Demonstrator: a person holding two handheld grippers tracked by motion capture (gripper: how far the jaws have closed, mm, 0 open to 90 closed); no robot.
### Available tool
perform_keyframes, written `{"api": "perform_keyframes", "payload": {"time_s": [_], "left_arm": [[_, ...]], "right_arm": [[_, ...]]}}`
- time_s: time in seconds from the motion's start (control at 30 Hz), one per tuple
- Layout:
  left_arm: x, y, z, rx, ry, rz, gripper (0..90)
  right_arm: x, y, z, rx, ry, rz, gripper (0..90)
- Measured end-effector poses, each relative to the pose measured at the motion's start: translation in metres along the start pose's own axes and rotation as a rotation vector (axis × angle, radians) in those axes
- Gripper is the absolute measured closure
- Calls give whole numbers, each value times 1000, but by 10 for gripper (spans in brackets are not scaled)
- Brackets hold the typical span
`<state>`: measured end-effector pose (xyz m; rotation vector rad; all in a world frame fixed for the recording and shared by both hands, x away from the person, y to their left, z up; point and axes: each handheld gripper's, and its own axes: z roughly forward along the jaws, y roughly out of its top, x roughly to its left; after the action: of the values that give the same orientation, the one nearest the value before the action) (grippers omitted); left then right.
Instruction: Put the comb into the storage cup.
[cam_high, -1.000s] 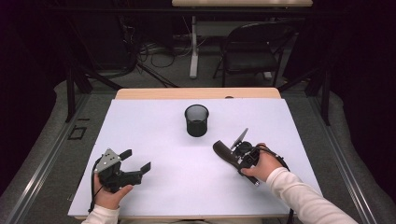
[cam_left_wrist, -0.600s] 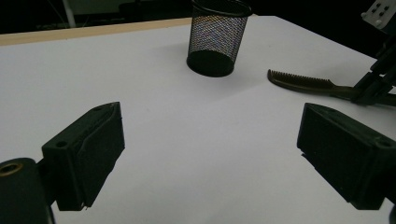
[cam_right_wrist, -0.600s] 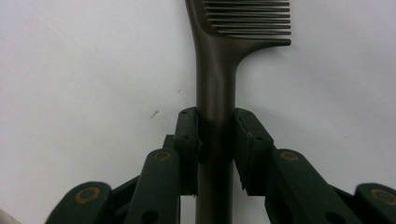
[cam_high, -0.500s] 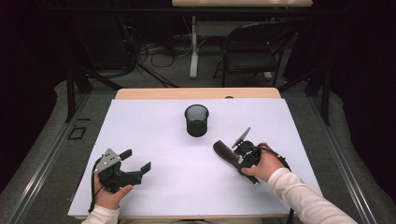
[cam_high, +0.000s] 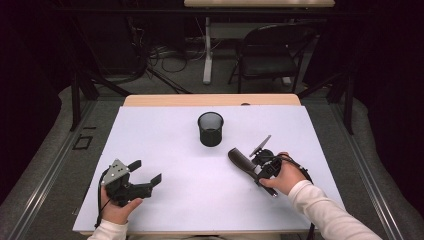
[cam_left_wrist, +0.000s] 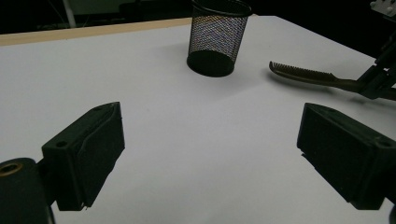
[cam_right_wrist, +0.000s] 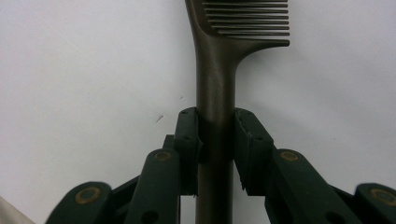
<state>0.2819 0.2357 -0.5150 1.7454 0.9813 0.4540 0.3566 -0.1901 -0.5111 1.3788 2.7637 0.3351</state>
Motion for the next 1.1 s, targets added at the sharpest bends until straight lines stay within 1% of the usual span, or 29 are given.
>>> {"api": "perform_keyframes", "payload": {"time_s": [0.03,0.07,0.1,0.13,0.17,0.23,0.27,0.3,0.33,0.37,0.4,0.43,0.47,0.57,0.63,0.67,0.7,0.87,0.9,0.93,0.97,1.0,1.03,1.07,1.1], "left_arm": [[0,0,0,0,0,0,77],[0,0,0,0,0,0,77],[0,0,0,1,2,0,77],[0,0,0,0,2,1,77],[0,0,0,-1,2,0,77],[0,0,0,2,2,0,77],[0,0,0,1,3,0,77],[0,0,0,2,4,1,77],[0,0,0,1,4,0,77],[0,0,0,1,4,0,77],[0,0,0,1,3,0,77],[0,0,0,1,3,0,77],[0,0,0,1,3,1,77],[1,0,0,0,3,1,77],[1,0,0,1,4,1,77],[1,0,0,1,4,1,77],[1,0,0,1,4,1,77],[0,0,0,1,5,0,77],[0,0,0,1,5,0,77],[0,0,0,2,5,-1,77],[1,0,0,3,1,0,77],[1,0,0,2,1,0,77],[1,0,0,2,1,0,77],[1,-1,0,2,2,0,77],[1,-1,1,1,1,0,77]], "right_arm": [[0,0,-2,9,-3,-2,725],[0,0,-1,-16,-3,-2,725],[1,0,-1,-25,-3,2,726],[1,0,-4,-17,-9,-10,725],[1,0,-3,-38,-8,-14,725],[3,0,-5,-52,-14,-9,725],[3,-1,-5,-80,-12,-7,726],[3,-1,-7,-78,-14,-4,725],[3,0,-10,-97,-20,-11,725],[3,0,-10,-97,-20,-11,725],[2,0,-13,-118,-23,-14,725],[2,0,-13,-118,-23,-14,725],[1,0,-12,-148,-19,-12,725],[1,-1,-18,-157,-28,-12,726],[1,-2,-19,-202,-21,-8,725],[0,-2,-21,-190,-24,-17,726],[1,-3,-21,-221,-14,-11,726],[1,-4,-25,-264,6,-4,726],[0,-5,-26,-288,11,-4,726],[0,-5,-26,-288,11,-4,726],[1,-6,-26,-300,11,4,726],[1,-6,-28,-306,12,-5,726],[1,-7,-29,-332,10,-6,726],[1,-7,-29,-332,10,-6,726],[2,-7,-30,-348,10,-7,726]]}}
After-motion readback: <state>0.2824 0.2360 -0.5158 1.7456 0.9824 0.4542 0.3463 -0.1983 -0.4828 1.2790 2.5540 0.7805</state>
